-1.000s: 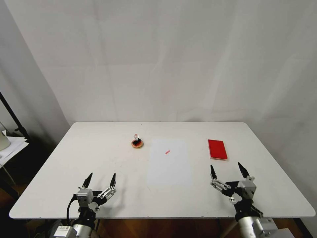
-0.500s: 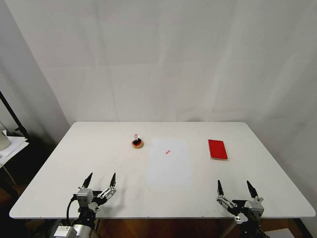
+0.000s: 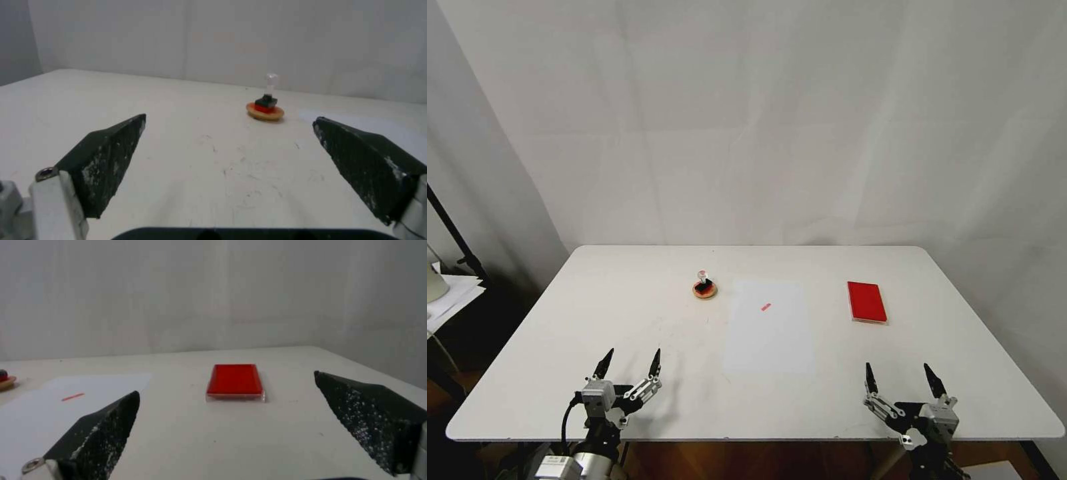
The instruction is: Pick up the stamp from the ink pad and place it onto another ink pad.
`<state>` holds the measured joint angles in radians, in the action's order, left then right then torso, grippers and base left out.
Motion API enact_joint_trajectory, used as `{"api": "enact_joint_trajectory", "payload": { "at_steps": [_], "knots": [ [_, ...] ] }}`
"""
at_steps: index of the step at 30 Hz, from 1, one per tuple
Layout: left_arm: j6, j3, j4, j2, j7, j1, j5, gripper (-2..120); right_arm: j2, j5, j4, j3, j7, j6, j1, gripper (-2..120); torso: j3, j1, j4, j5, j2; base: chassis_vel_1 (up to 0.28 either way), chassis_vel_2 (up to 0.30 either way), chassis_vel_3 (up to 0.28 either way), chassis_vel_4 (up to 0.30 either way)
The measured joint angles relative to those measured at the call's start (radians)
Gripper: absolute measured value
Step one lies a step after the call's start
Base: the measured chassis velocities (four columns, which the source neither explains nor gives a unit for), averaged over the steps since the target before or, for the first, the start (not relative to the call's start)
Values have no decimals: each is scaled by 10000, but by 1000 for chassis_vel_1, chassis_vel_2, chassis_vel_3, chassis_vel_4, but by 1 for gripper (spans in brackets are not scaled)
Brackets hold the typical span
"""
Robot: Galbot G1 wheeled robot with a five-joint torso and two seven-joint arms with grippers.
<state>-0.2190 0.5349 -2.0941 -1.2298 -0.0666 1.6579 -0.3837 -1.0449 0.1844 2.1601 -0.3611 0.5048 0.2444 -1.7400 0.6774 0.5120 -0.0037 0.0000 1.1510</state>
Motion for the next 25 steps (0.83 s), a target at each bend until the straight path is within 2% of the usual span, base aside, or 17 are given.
{"api": "enact_joint_trajectory", "payload": {
  "at_steps": [25],
  "knots": [
    [0,0,0,0,0,0,0,100,13,20,-6,22,-5,-20,22,100,0,0,0,0,0,0,0,0,0]
  ]
}}
